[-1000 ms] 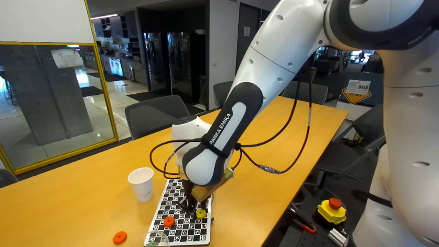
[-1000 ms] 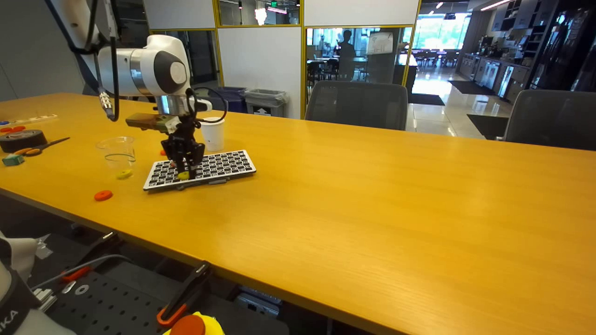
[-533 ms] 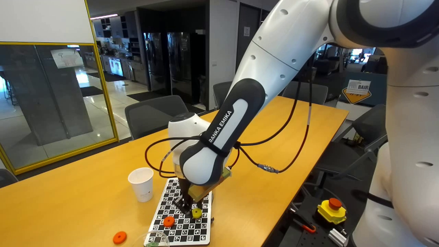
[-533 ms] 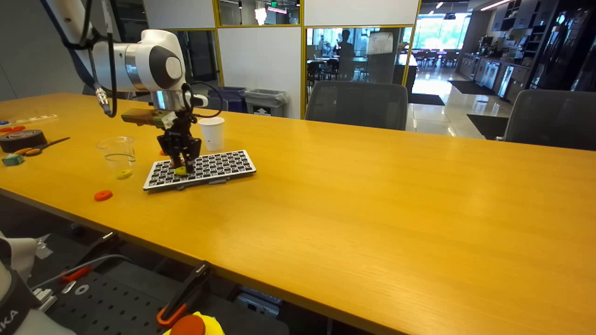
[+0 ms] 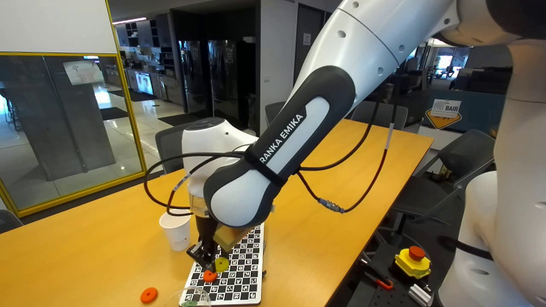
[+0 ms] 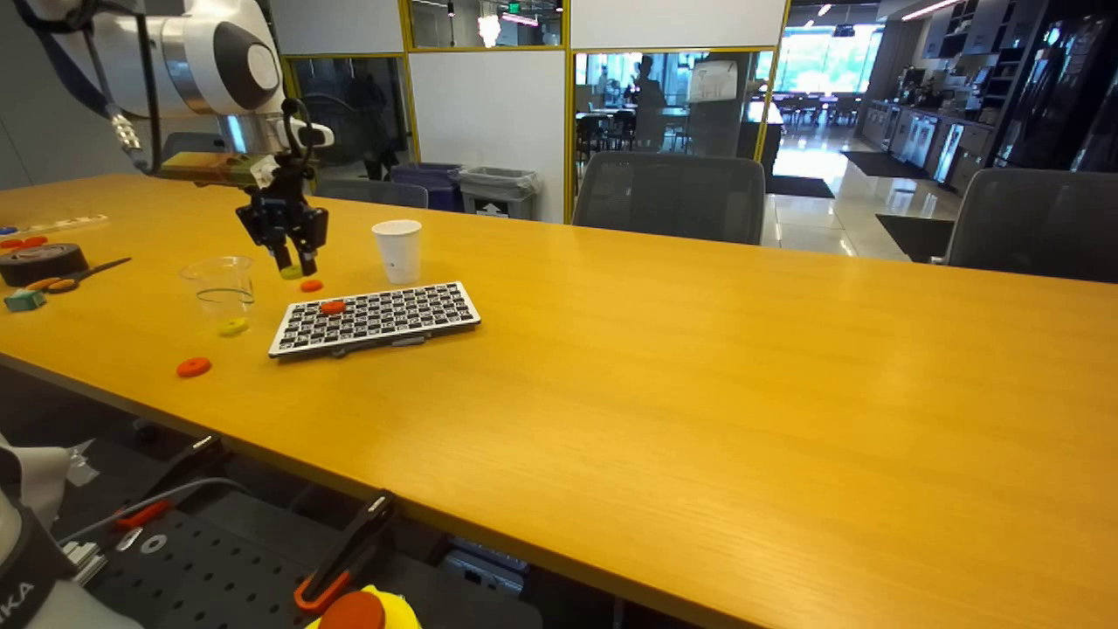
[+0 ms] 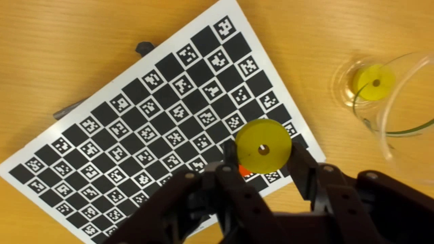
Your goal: Put the yellow rings in the clear cup and the orange rings in the white cups
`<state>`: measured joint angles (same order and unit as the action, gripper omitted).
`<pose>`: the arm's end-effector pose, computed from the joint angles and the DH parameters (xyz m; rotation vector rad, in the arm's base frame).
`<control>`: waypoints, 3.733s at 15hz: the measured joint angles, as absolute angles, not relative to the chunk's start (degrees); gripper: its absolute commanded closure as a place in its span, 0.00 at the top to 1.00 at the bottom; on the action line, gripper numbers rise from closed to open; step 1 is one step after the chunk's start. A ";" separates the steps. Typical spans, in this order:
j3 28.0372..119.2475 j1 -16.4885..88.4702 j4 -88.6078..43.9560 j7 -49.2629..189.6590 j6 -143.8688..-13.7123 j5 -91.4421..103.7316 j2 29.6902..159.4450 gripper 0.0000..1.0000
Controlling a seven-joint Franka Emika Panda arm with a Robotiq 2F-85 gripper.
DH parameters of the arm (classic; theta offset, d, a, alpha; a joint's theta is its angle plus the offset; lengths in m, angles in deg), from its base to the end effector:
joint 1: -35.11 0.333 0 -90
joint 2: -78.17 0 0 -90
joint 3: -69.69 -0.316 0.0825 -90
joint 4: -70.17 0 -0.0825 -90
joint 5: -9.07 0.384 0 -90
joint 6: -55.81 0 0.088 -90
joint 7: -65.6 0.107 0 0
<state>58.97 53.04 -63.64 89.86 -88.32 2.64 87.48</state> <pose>0.4547 0.2503 0.2699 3.1075 0.2556 0.0557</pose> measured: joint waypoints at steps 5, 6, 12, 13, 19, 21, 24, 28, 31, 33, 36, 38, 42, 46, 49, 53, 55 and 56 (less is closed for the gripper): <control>55.54 55.50 -63.57 89.98 -86.58 0.82 85.06 0.23; 54.98 55.96 -63.57 90.00 -86.43 0.29 84.79 0.23; 51.98 58.05 -63.46 89.93 -86.30 -1.68 84.04 0.22; 51.62 58.27 -63.44 89.86 -86.30 -1.68 84.05 0.22; 50.78 58.66 -63.17 88.45 -86.31 -1.67 84.17 0.22; 50.78 58.62 -62.95 87.64 -86.33 -1.67 84.34 0.22; 50.78 58.60 -62.52 86.56 -86.34 -1.63 84.71 0.67; 50.79 58.56 -61.74 85.27 -86.34 -1.33 85.51 0.90; 50.80 58.46 -61.24 84.49 -86.33 -1.22 86.00 1.00; 50.93 58.37 -60.93 84.39 -86.33 -1.22 86.09 1.00; 51.75 57.60 -60.05 84.44 -86.34 -1.22 85.78 1.00; 52.71 56.41 -59.32 84.44 -86.34 -0.81 85.37 1.00; 55.83 53.18 -57.42 84.59 -86.32 -0.10 86.05 1.00; 59.29 51.13 -55.01 85.84 -86.22 -0.14 89.95 1.00; 60.97 51.02 -53.30 87.60 -86.19 -0.16 94.19 1.00; 61.52 51.47 -51.84 89.83 -86.19 -0.16 99.01 1.00; 61.80 52.41 -51.74 91.48 -86.19 -0.16 100.50 1.00; 61.93 52.97 -51.74 92.18 -86.19 -0.16 101.04 1.00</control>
